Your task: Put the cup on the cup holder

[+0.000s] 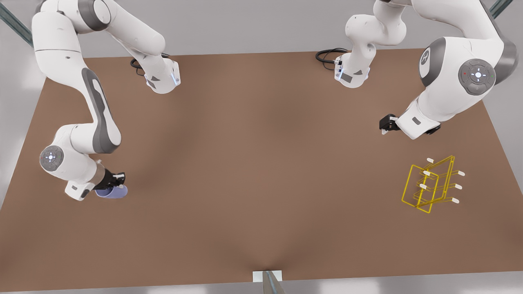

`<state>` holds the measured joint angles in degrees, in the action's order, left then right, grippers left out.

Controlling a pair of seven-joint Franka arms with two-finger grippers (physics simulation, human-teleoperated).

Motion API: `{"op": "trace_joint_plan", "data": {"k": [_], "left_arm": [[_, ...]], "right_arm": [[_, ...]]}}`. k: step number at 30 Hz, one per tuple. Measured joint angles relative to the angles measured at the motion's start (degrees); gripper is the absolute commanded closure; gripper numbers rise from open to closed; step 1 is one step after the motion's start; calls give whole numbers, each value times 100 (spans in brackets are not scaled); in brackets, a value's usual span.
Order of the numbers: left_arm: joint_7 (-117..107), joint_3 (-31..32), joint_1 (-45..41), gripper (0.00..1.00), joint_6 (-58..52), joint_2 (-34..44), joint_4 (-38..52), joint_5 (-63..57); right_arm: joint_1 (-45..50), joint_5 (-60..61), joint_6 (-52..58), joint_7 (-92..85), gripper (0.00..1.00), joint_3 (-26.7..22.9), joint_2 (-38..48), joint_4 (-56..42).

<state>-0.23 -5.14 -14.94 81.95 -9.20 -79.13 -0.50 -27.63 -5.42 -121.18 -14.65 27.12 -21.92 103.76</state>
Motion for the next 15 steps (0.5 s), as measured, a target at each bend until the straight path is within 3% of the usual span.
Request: {"op": "trace_joint_plan", "data": {"k": [9, 15], "left_arm": [[-1, 5, 0, 0, -5, 0, 0, 0], [-2, 5, 0, 0, -6, 0, 0, 0]], "right_arm": [[1839, 3513, 1241, 243, 79, 20, -1521, -1577], [3741, 5615, 528, 520, 79, -34, -2719, -3200]]}}
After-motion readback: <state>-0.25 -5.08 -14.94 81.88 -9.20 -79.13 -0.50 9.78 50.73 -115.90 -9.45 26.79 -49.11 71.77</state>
